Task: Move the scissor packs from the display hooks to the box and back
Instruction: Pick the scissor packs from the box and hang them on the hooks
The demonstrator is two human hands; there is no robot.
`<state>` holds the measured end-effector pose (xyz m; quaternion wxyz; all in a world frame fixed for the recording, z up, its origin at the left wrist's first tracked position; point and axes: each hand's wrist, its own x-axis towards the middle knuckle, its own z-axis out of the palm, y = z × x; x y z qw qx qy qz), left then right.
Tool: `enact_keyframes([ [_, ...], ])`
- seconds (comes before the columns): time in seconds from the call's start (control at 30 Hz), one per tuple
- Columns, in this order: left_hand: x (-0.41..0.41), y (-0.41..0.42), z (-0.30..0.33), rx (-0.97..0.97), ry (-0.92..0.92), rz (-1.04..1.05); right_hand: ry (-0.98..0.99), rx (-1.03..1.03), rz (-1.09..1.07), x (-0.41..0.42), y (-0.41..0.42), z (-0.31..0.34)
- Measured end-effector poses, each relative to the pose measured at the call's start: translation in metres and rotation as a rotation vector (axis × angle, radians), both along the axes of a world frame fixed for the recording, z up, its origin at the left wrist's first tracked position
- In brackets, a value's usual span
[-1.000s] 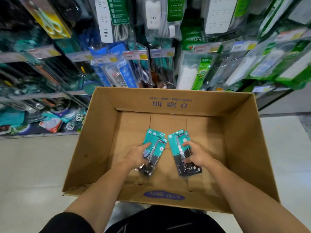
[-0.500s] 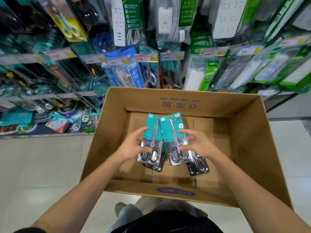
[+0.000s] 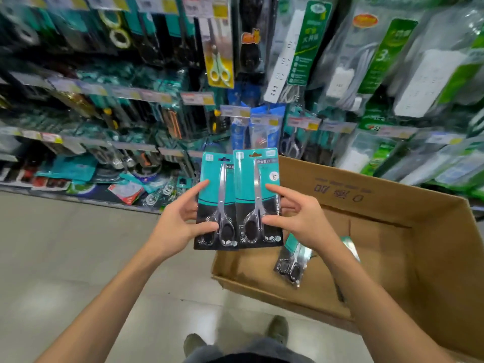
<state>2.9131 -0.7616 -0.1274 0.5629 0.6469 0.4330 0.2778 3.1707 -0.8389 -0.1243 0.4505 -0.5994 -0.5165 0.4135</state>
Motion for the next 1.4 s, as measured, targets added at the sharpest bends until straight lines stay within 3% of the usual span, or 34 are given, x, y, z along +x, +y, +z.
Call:
enact_keyframes([
  [0.3,-0.146,0.017,0.027,0.064,-0.078,0.162,-0.015,0.047,0.142,-0.14,0.064,0.016],
  [0.57,-0.212,0.036,0.032,0.128,-0.101,0.279,-0.049,0.09,0.236,-0.204,0.109,0.026],
  [0.87,-0.219,0.102,0.038,0.168,-0.078,0.282,-0.011,0.111,0.227,-0.214,0.181,0.02],
  [1.4,-0.14,0.338,0.067,0.302,-0.017,0.071,-0.064,0.131,0.001,-0.139,0.352,0.031],
])
